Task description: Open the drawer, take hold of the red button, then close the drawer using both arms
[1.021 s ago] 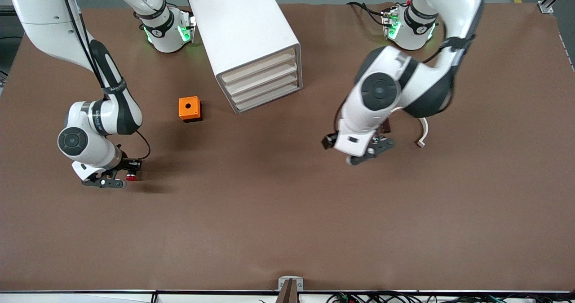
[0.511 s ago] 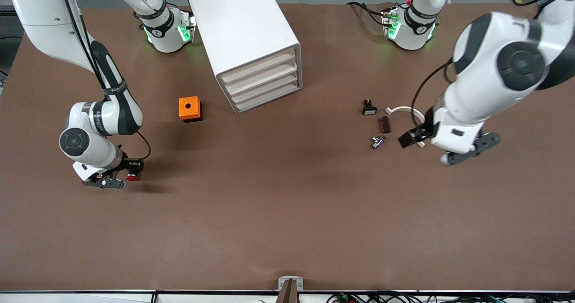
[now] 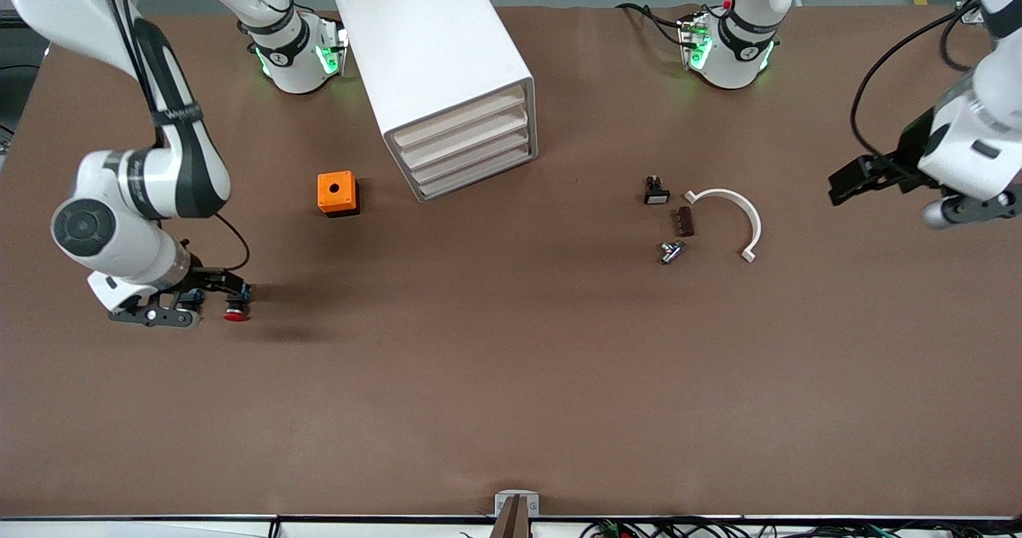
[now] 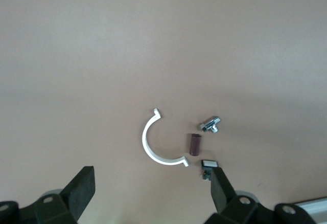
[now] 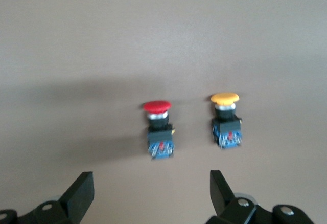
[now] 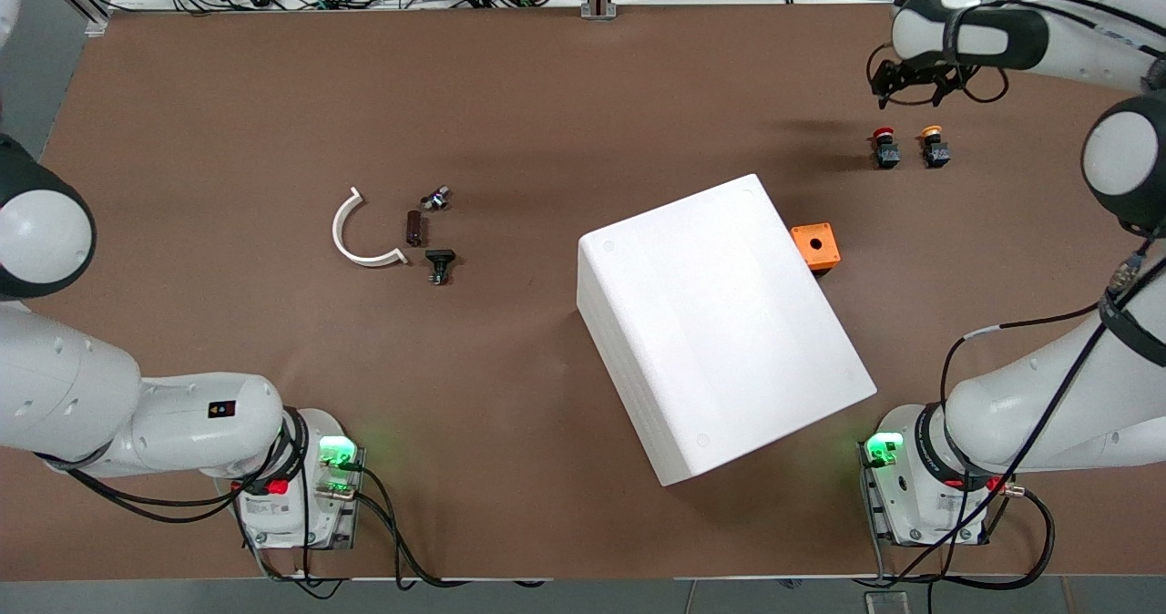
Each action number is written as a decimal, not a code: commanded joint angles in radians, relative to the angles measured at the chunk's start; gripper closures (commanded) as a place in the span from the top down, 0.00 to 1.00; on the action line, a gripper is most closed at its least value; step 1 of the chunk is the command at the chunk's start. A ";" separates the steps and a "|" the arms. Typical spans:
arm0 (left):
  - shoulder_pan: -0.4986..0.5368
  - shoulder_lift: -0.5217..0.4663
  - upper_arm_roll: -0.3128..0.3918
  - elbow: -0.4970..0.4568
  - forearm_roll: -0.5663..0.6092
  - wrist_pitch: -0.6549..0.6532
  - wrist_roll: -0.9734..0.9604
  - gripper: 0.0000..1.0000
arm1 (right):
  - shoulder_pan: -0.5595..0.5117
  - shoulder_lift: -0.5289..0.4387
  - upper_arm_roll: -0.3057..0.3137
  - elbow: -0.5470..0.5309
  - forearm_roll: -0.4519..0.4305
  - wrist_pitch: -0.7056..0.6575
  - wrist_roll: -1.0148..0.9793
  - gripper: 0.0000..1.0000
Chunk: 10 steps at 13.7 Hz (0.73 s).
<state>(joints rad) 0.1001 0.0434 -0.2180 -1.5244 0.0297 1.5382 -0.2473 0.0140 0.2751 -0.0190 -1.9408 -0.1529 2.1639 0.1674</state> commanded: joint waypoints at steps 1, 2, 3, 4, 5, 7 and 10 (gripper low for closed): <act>-0.011 -0.079 0.000 -0.052 -0.002 -0.009 0.040 1.00 | 0.004 -0.115 0.008 0.005 0.065 -0.097 -0.066 1.00; -0.014 -0.102 0.009 -0.062 -0.002 -0.018 0.058 1.00 | 0.003 -0.125 0.007 0.029 0.102 -0.127 -0.107 1.00; -0.032 -0.125 0.037 -0.085 -0.002 -0.023 0.089 1.00 | 0.003 -0.126 0.007 0.067 0.136 -0.165 -0.126 1.00; -0.049 -0.135 0.061 -0.092 -0.004 -0.023 0.097 1.00 | 0.003 -0.126 0.005 0.115 0.139 -0.215 -0.128 1.00; -0.051 -0.139 0.071 -0.092 -0.005 -0.024 0.100 1.00 | 0.003 -0.126 0.005 0.167 0.139 -0.270 -0.129 1.00; -0.051 -0.149 0.072 -0.091 -0.004 -0.046 0.102 1.00 | 0.003 -0.125 0.005 0.255 0.139 -0.363 -0.129 1.00; -0.048 -0.146 0.071 -0.088 -0.007 -0.046 0.102 1.00 | 0.003 -0.125 0.005 0.370 0.139 -0.490 -0.134 1.00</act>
<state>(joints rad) 0.0611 -0.0819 -0.1569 -1.5950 0.0295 1.4999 -0.1593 0.0217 0.1361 -0.0146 -1.6562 -0.0317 1.7456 0.0531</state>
